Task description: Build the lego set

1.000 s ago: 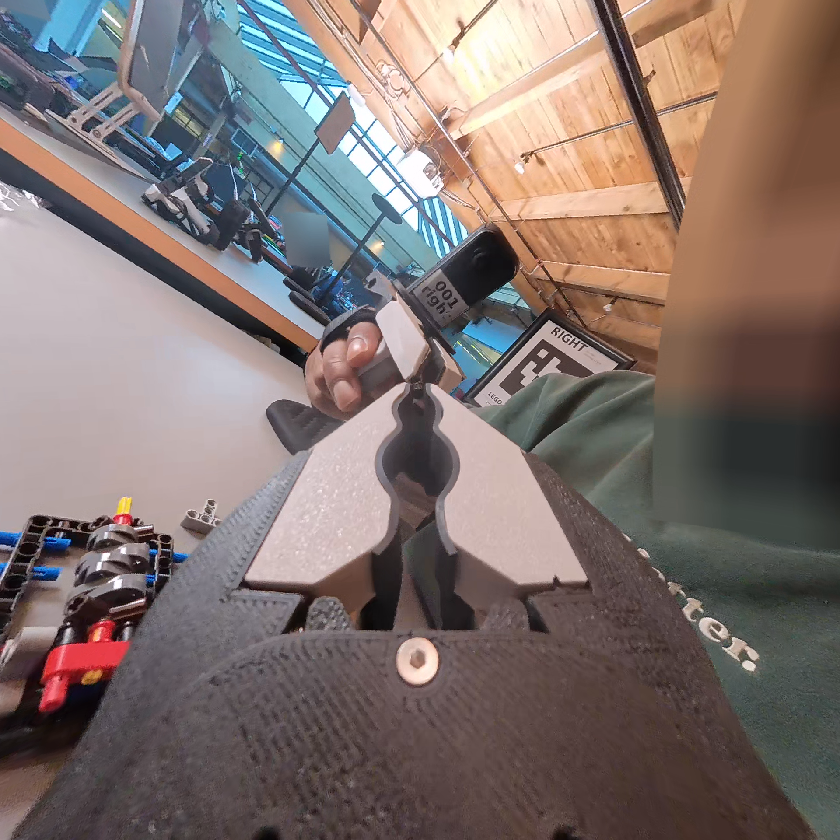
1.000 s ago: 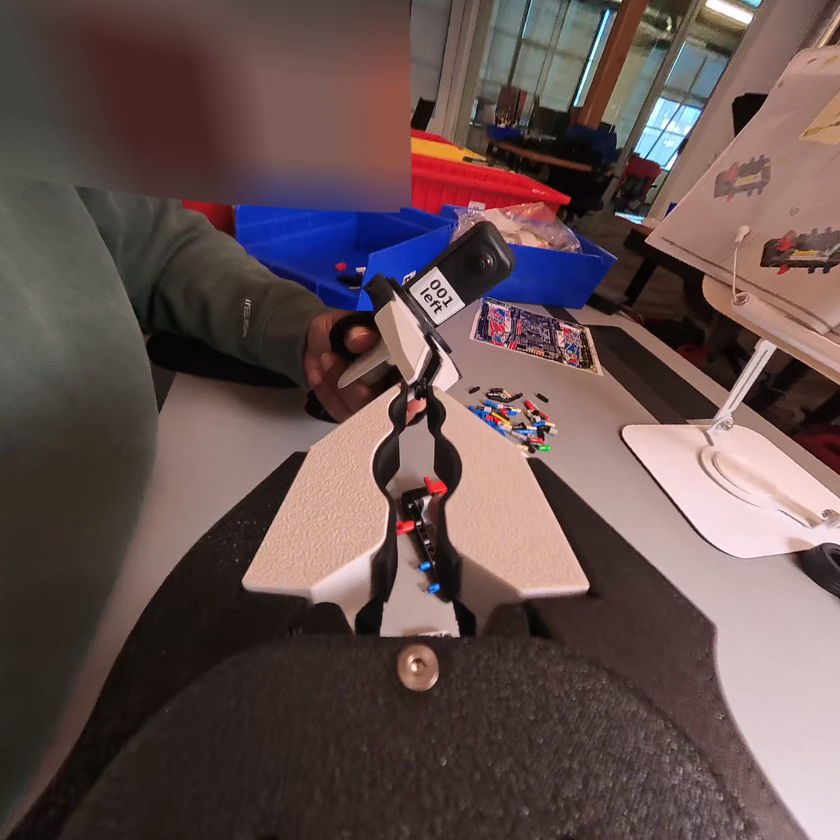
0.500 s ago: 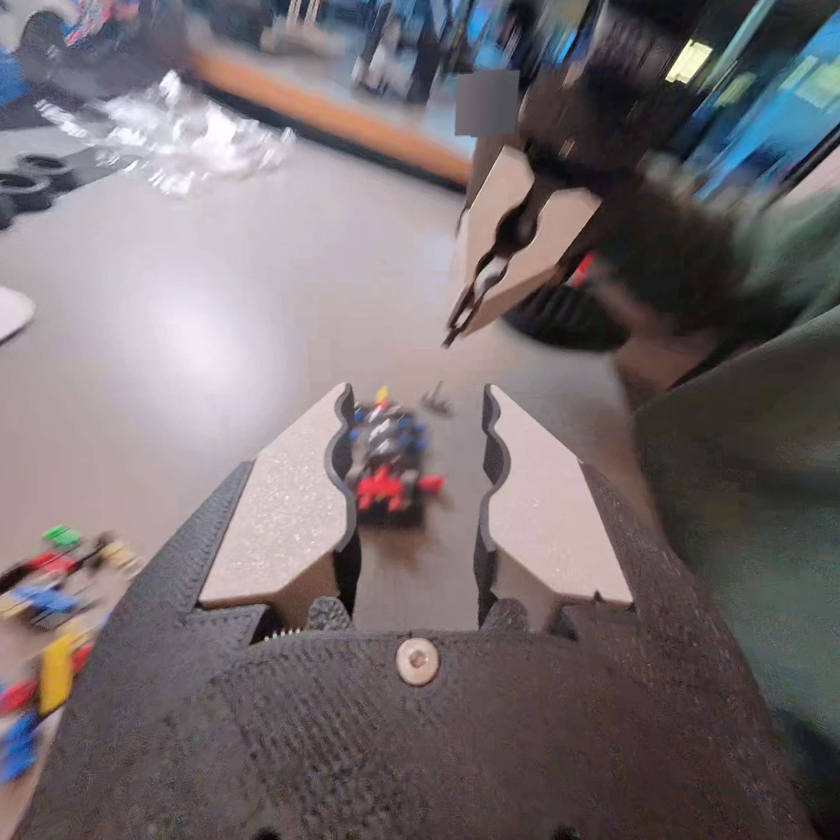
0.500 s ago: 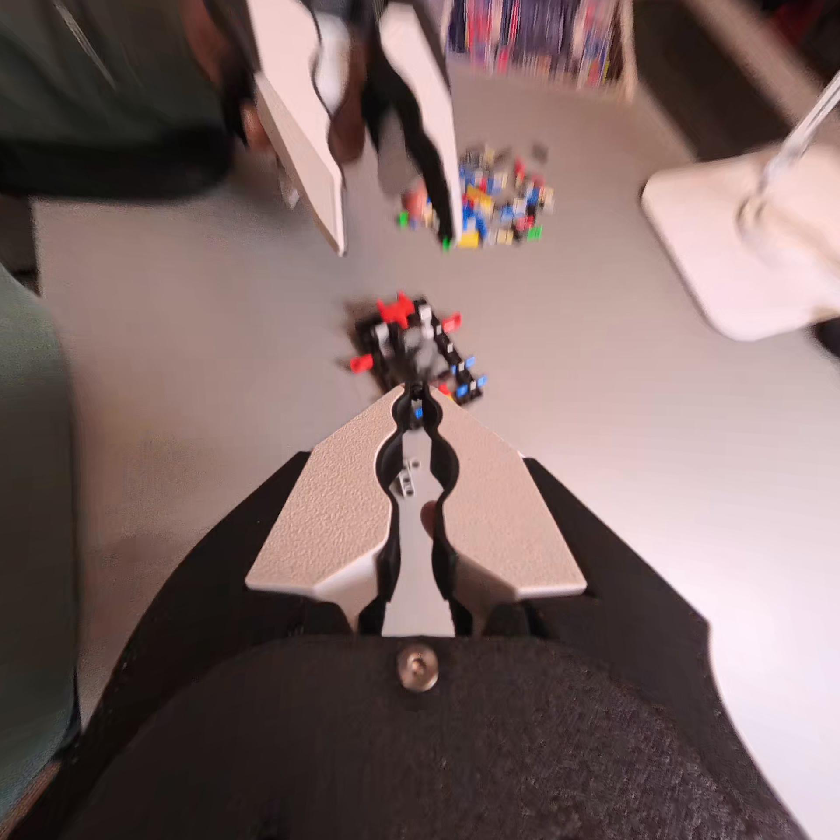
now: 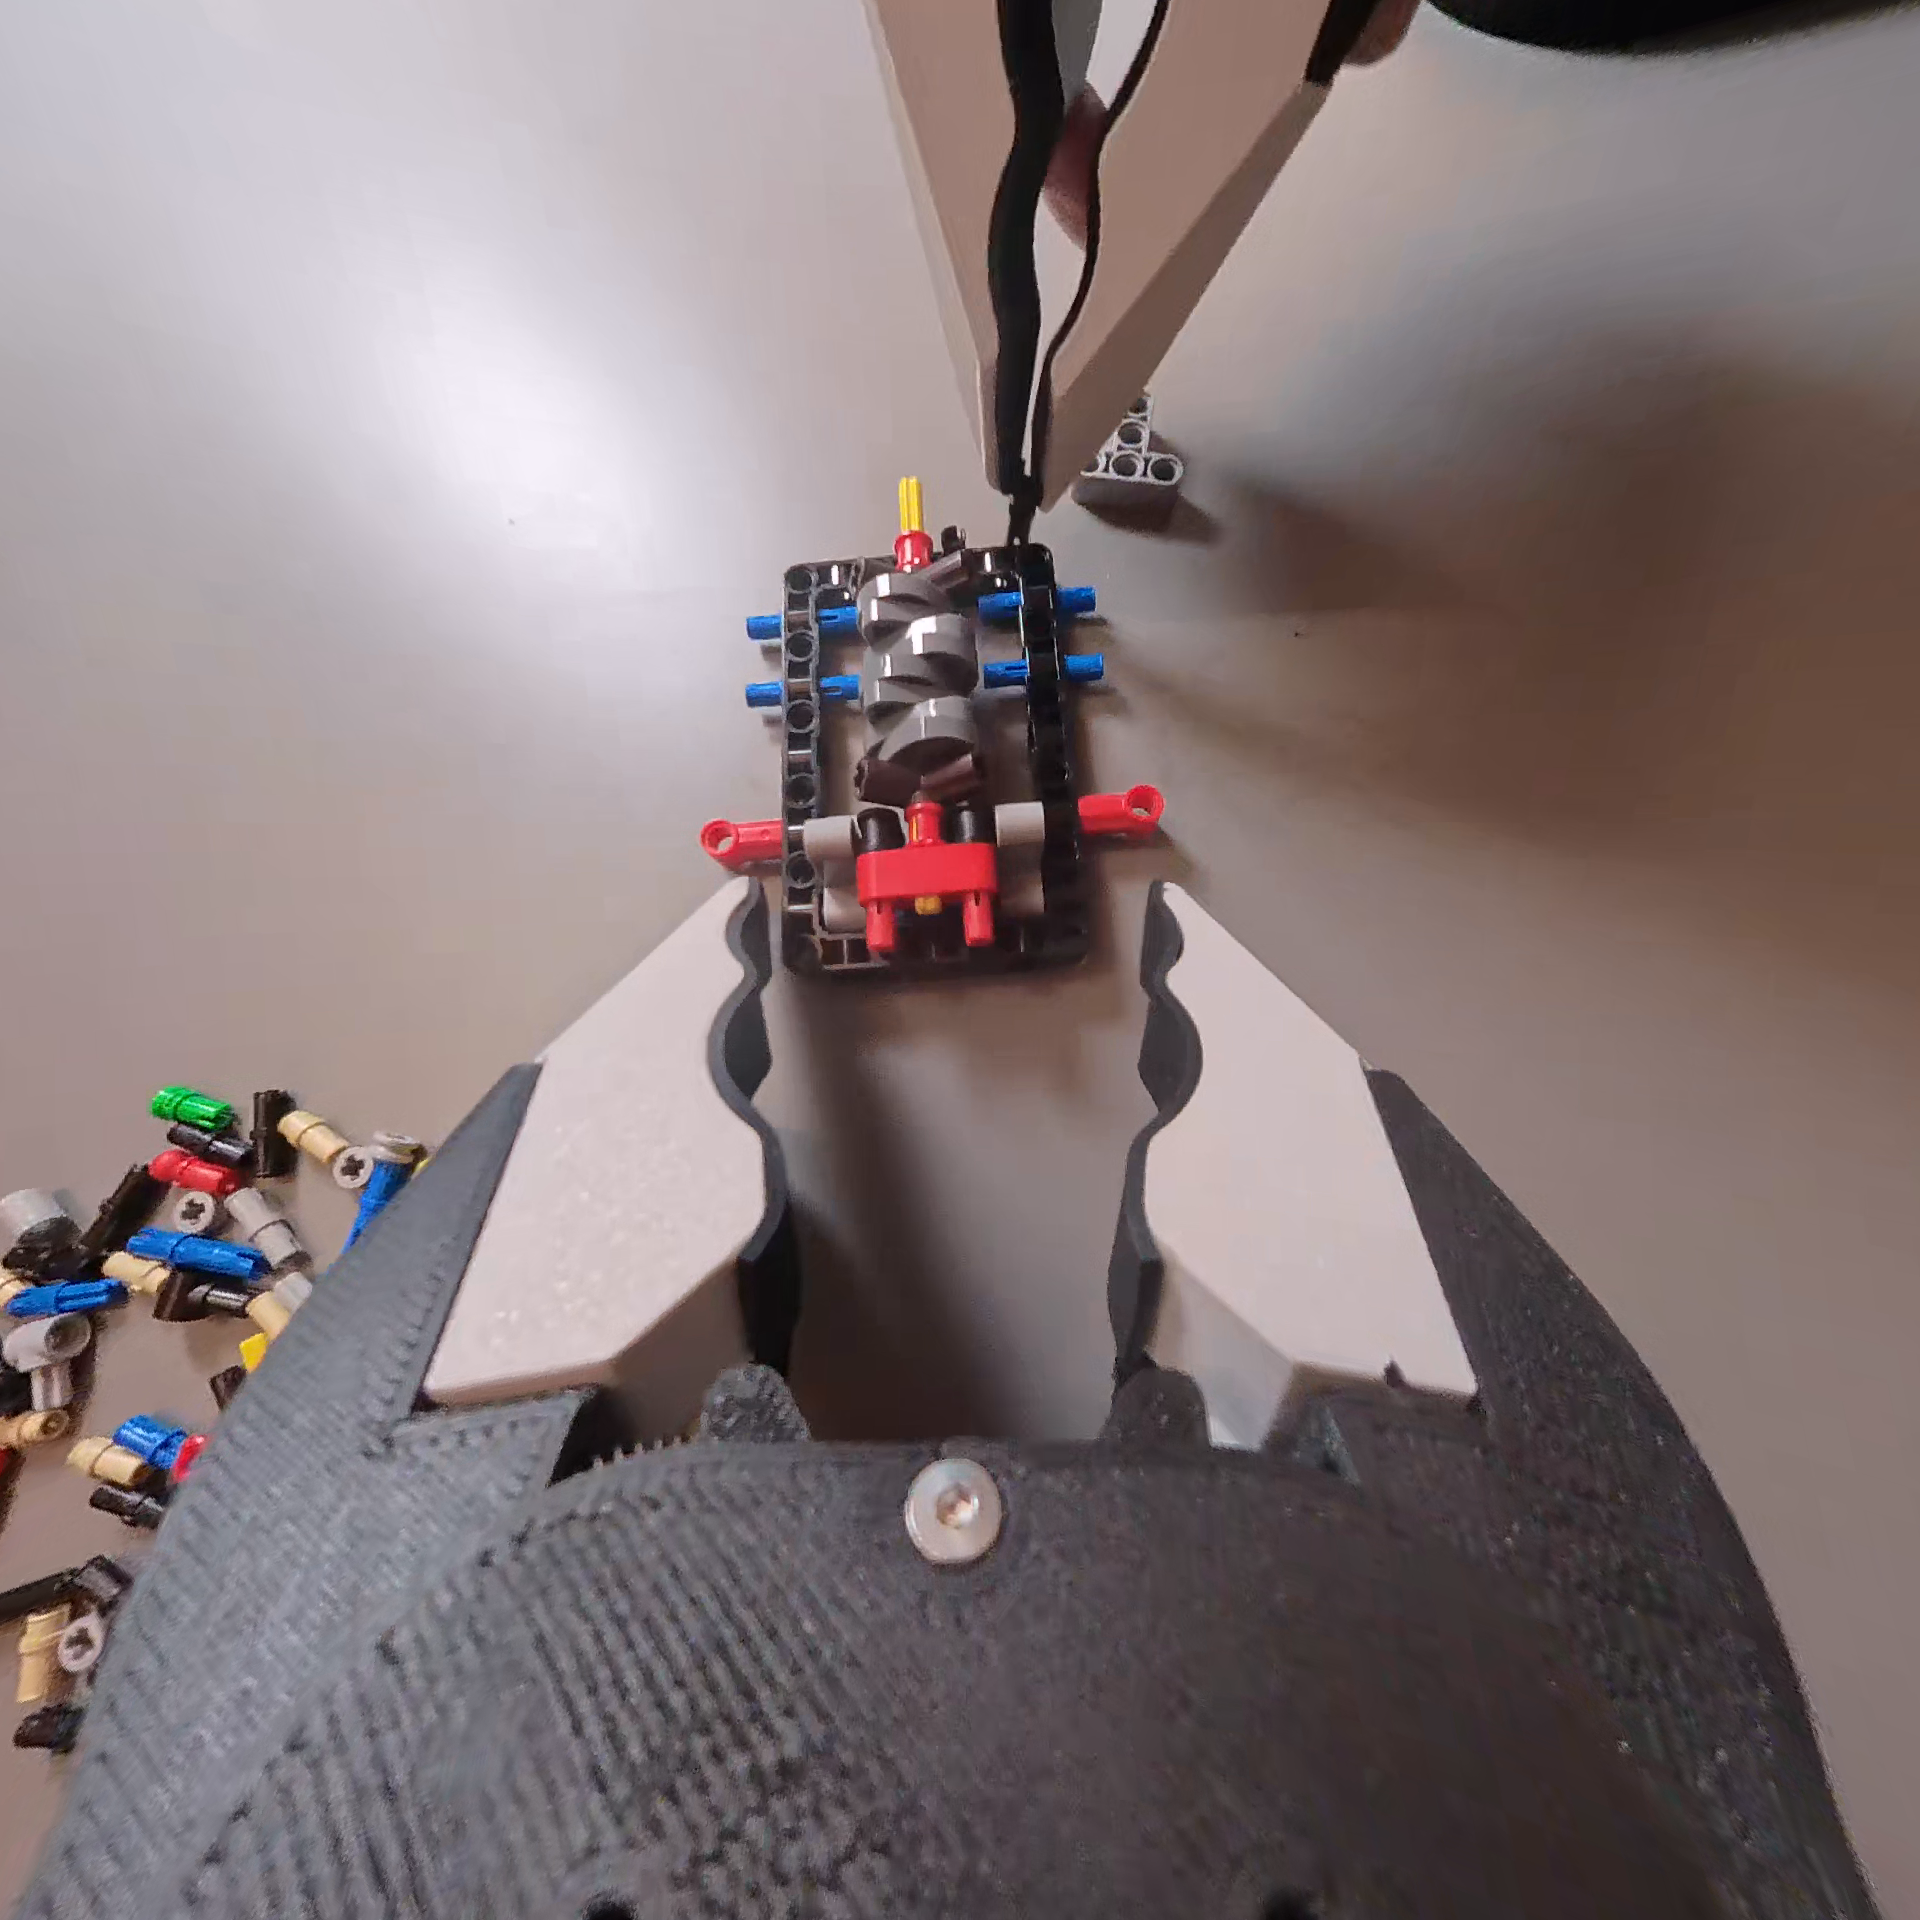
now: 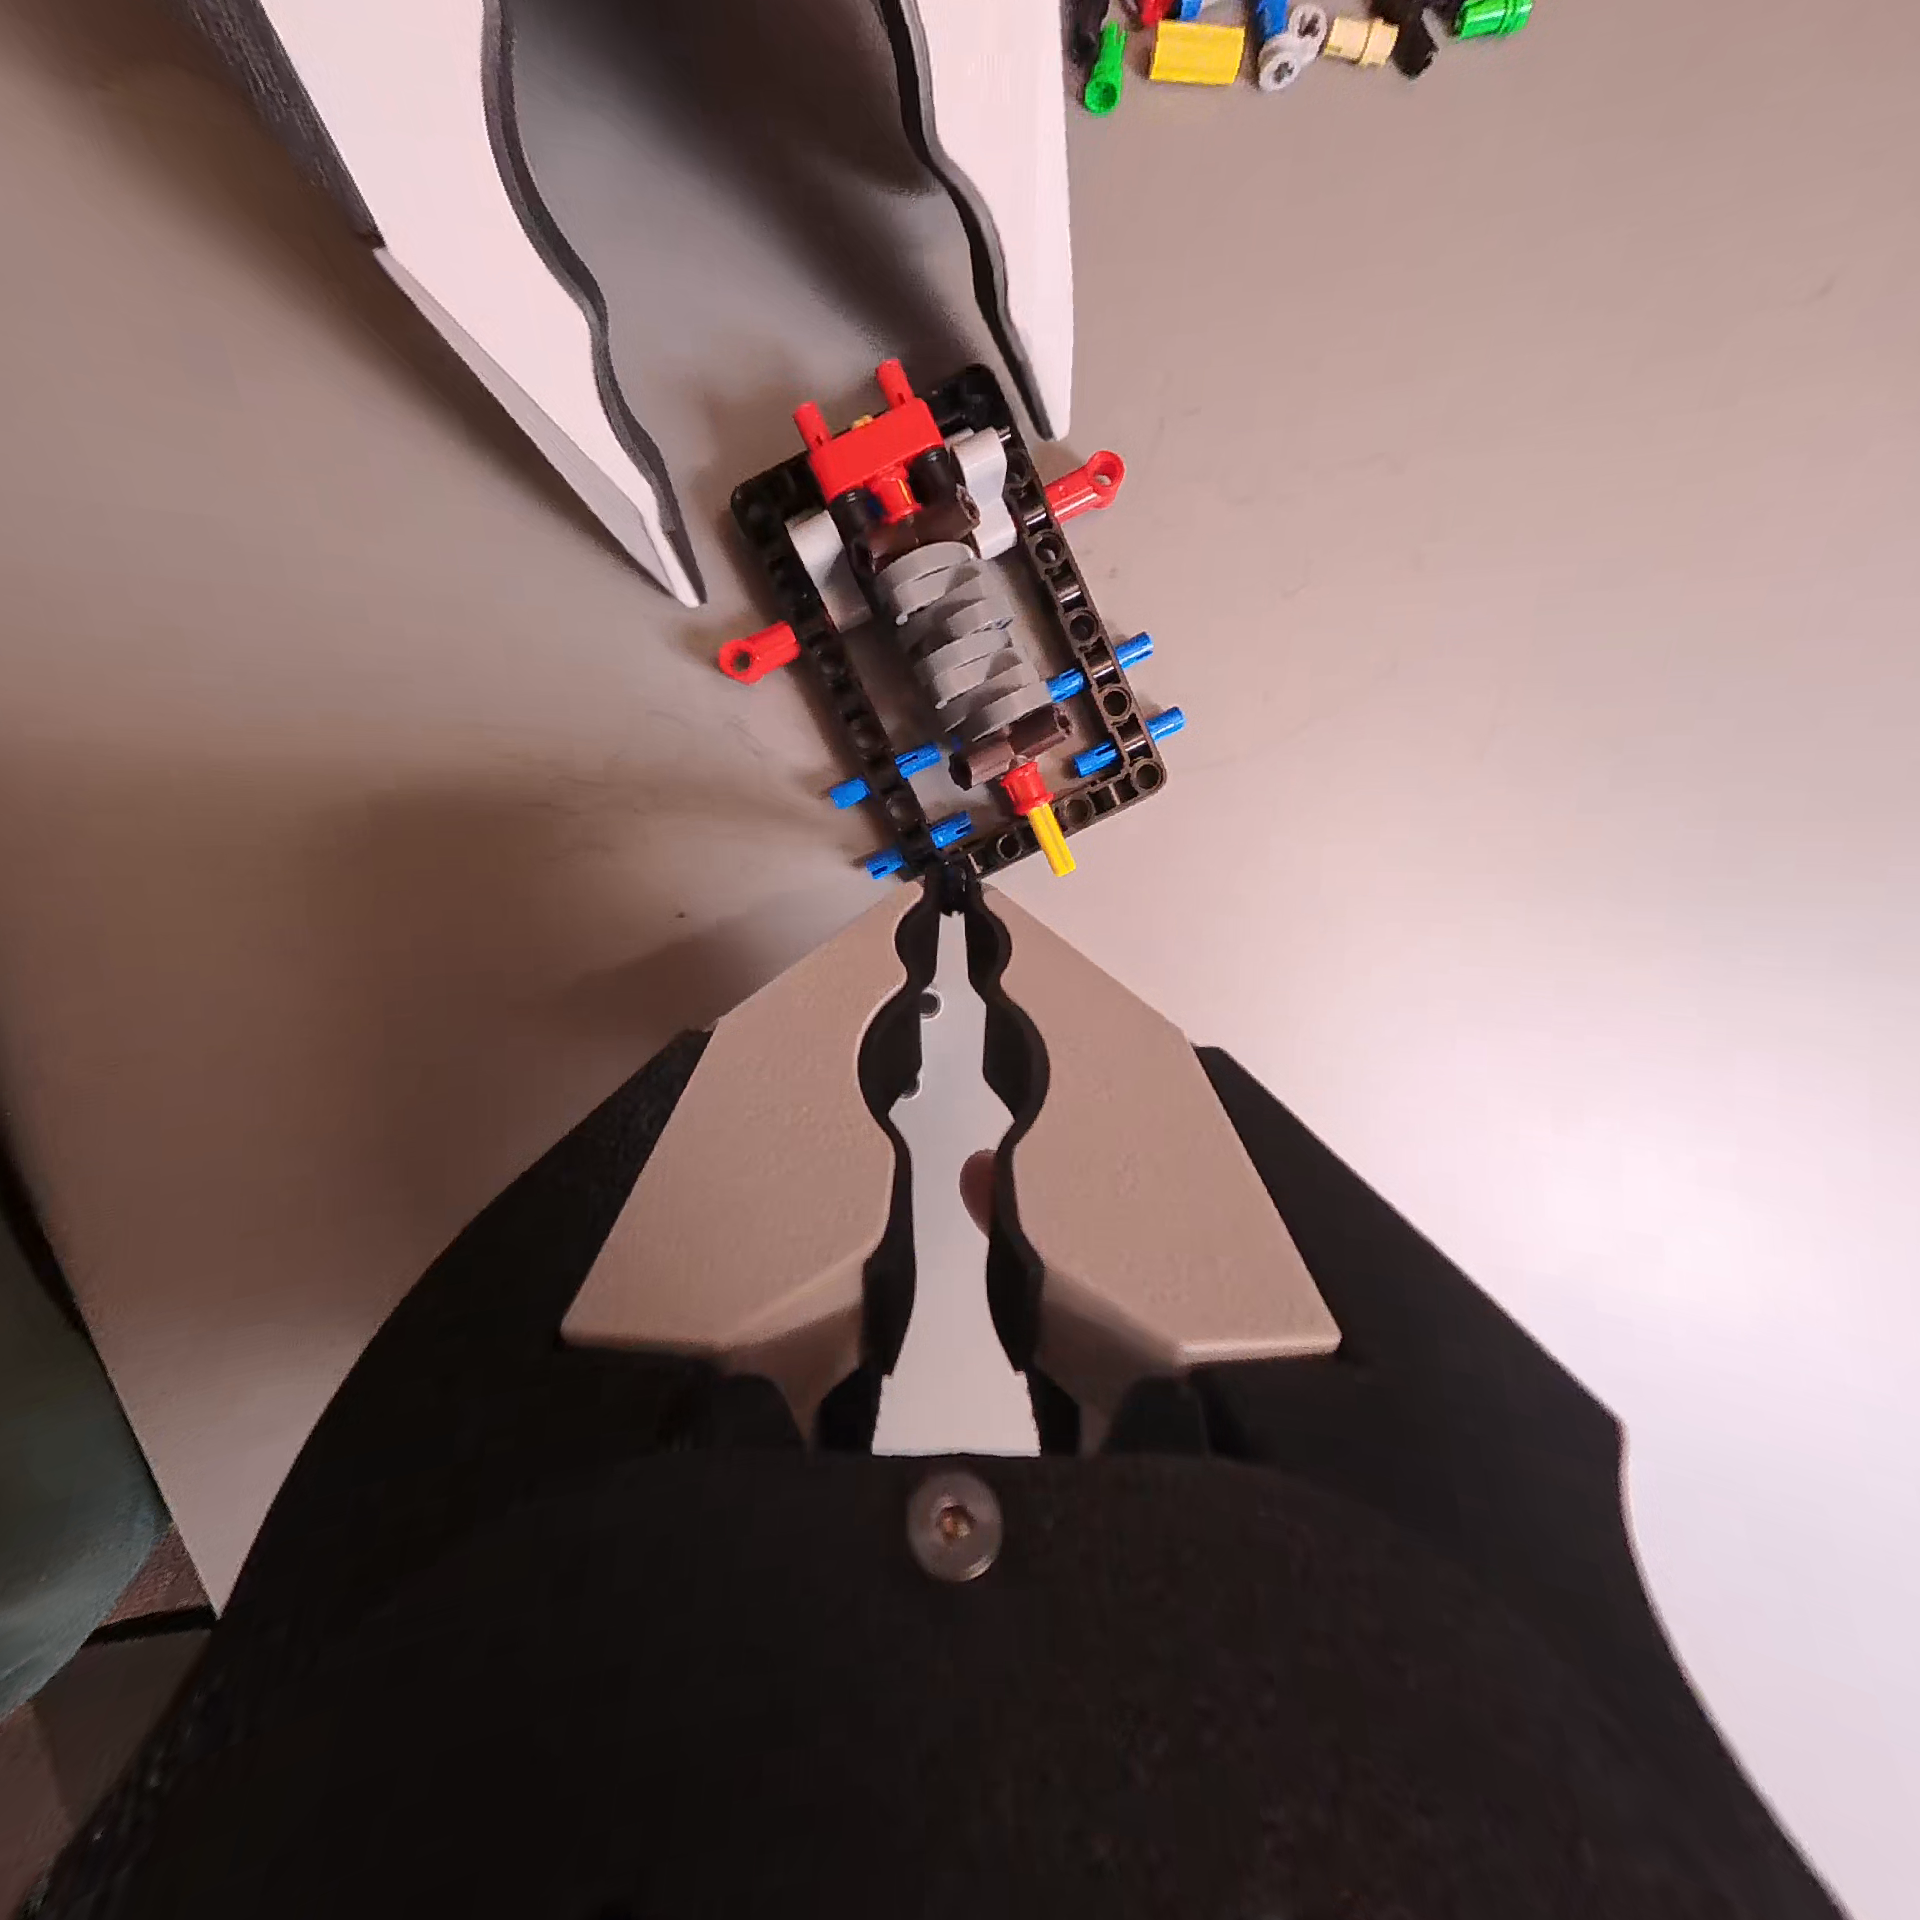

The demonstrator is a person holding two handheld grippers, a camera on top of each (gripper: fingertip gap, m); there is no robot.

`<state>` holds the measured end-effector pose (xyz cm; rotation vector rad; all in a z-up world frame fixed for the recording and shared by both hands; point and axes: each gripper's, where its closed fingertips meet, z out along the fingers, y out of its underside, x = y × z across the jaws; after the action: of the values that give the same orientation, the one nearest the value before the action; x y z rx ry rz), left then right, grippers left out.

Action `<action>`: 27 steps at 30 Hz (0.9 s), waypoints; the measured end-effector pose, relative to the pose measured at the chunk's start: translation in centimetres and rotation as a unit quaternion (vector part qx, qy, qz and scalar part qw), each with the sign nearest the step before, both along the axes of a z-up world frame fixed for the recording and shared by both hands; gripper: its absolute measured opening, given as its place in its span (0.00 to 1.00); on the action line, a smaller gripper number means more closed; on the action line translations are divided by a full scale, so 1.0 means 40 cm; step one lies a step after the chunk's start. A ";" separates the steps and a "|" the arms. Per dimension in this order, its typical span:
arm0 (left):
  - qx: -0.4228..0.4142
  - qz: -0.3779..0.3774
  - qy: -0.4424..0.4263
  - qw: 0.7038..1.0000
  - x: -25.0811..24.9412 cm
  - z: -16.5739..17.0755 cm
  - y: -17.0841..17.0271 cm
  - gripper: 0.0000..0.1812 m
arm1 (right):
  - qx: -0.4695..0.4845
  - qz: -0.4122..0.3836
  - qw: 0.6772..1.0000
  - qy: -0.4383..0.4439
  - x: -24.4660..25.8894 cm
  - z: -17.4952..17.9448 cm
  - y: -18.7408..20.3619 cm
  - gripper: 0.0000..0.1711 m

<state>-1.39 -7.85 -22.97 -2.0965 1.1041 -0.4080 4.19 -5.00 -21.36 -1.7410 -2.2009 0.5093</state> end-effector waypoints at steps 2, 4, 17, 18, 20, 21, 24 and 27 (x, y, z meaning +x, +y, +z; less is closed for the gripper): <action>0.000 0.002 -0.002 1.000 0.002 -0.001 0.001 0.38 | -0.002 0.005 1.000 -0.009 0.000 -0.005 -0.003 0.01; -0.004 0.004 -0.004 1.000 0.002 -0.002 0.002 0.37 | -0.003 0.008 1.000 -0.018 0.001 -0.010 -0.006 0.01; -0.007 0.008 0.000 1.000 0.002 -0.002 0.003 0.33 | 0.062 0.073 0.989 -0.116 -0.002 -0.012 -0.003 0.01; -0.007 0.007 0.000 1.000 0.002 -0.002 0.003 0.33 | 0.063 0.076 0.988 -0.121 -0.003 -0.012 -0.004 0.01; -0.007 0.007 -0.001 1.000 0.001 -0.002 0.003 0.33 | 0.064 0.081 0.986 -0.128 -0.003 -0.013 -0.004 0.01; -0.008 0.007 -0.001 1.000 0.001 -0.002 0.003 0.33 | 0.064 0.083 0.986 -0.131 -0.001 -0.013 -0.003 0.01; -0.009 0.007 -0.001 1.000 0.001 -0.002 0.003 0.33 | 0.068 0.089 0.985 -0.134 0.002 -0.014 -0.003 0.01; -0.010 0.008 -0.001 1.000 -0.001 -0.003 0.004 0.33 | 0.063 0.088 0.985 -0.132 -0.001 -0.015 -0.003 0.01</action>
<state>-1.41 -7.70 -23.07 -2.1204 1.0851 -0.4152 4.16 -5.12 -21.94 -1.6373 -2.5233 0.1772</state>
